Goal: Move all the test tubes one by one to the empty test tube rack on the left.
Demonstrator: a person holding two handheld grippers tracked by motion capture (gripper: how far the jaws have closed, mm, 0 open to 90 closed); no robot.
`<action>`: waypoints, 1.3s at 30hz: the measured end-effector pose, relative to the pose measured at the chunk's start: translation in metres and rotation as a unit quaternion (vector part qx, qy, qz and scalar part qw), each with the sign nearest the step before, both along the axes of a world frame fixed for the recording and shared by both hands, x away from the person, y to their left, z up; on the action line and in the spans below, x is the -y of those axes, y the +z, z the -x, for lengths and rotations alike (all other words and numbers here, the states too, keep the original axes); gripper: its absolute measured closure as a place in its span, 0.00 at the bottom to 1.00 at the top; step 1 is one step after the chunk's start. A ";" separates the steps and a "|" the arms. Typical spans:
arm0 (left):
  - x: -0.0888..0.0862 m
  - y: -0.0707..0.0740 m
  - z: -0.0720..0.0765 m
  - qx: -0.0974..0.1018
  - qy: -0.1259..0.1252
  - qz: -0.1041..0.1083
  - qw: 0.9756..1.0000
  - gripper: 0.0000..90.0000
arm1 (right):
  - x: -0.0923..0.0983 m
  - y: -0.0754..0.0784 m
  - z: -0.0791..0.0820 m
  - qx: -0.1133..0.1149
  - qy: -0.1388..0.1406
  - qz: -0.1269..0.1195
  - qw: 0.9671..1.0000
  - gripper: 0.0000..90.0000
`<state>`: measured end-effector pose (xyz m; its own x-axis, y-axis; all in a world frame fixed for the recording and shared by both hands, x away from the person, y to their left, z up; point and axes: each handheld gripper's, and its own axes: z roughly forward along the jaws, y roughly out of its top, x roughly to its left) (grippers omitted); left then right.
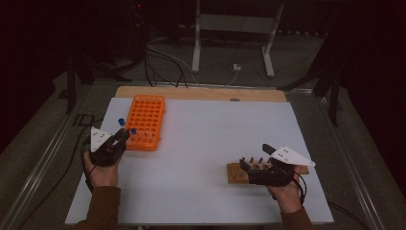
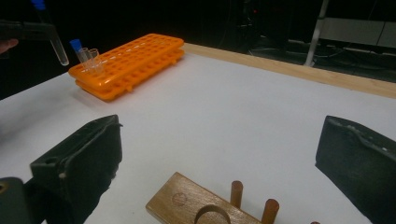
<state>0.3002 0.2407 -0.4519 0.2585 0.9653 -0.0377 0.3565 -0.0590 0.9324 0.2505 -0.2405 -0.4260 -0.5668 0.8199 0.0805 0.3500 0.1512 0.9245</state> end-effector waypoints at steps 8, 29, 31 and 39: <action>-0.002 -0.008 -0.014 -0.003 0.019 -0.009 1.000 0.86 | 0.001 0.000 0.000 0.002 0.002 -0.002 1.000 0.00; 0.000 -0.042 -0.029 -0.061 0.014 -0.029 0.998 0.87 | 0.003 0.001 0.002 0.005 0.004 -0.004 1.000 0.00; 0.000 -0.041 -0.029 -0.066 0.012 -0.029 0.997 0.87 | 0.003 0.001 0.002 0.005 0.003 -0.005 1.000 0.00; 0.002 -0.046 -0.032 -0.091 0.010 -0.043 0.995 0.87 | 0.003 0.001 0.002 0.007 0.003 -0.004 1.000 0.00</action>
<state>0.3318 0.2388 -0.4981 0.2358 0.9718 0.0006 0.5207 -0.1269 0.8443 0.2483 -0.2436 -0.4246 -0.5725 0.8160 0.0798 0.3361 0.1447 0.9307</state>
